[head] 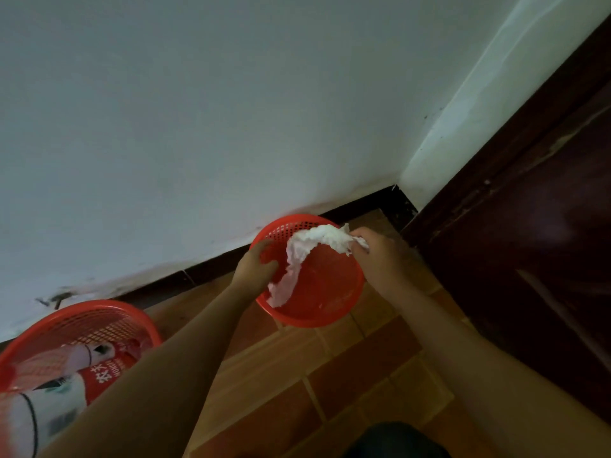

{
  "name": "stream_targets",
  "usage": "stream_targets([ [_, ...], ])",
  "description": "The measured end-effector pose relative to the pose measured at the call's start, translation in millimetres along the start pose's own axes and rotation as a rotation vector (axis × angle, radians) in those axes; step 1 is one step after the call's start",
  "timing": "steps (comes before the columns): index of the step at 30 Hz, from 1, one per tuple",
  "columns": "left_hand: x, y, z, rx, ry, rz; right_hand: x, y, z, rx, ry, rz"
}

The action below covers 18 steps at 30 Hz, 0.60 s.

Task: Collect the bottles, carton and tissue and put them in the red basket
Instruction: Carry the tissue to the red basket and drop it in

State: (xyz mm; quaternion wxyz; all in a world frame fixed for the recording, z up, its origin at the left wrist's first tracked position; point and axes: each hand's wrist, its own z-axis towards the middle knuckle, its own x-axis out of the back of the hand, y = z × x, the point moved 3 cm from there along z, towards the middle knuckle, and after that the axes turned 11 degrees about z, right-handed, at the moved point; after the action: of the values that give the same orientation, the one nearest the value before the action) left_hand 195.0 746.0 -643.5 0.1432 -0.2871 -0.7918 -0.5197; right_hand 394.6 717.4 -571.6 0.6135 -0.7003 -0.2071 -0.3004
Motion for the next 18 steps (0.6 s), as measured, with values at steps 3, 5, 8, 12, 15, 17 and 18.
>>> stream_targets([
  [3, 1, -13, 3, -0.042, 0.106, 0.172, -7, 11, 9, -0.004, -0.024, -0.001],
  [5, -2, -20, 4, -0.046, 0.113, 0.216, -14, 17, 16, -0.012, -0.039, -0.008],
  [8, -7, -23, 0, -0.043, 0.121, 0.257, -26, 25, 21, -0.018, -0.060, -0.025],
  [12, -10, -22, -3, -0.051, 0.151, 0.253, -45, 29, 21, -0.009, -0.133, -0.042],
  [15, -12, -25, -3, -0.049, 0.167, 0.250, -65, 34, 21, -0.006, -0.185, -0.038],
  [17, -12, -27, -4, -0.030, 0.167, 0.236, -80, 41, 20, -0.033, -0.233, -0.040],
  [18, -13, -28, -4, -0.027, 0.169, 0.223, -87, 46, 19, -0.047, -0.266, -0.037],
])
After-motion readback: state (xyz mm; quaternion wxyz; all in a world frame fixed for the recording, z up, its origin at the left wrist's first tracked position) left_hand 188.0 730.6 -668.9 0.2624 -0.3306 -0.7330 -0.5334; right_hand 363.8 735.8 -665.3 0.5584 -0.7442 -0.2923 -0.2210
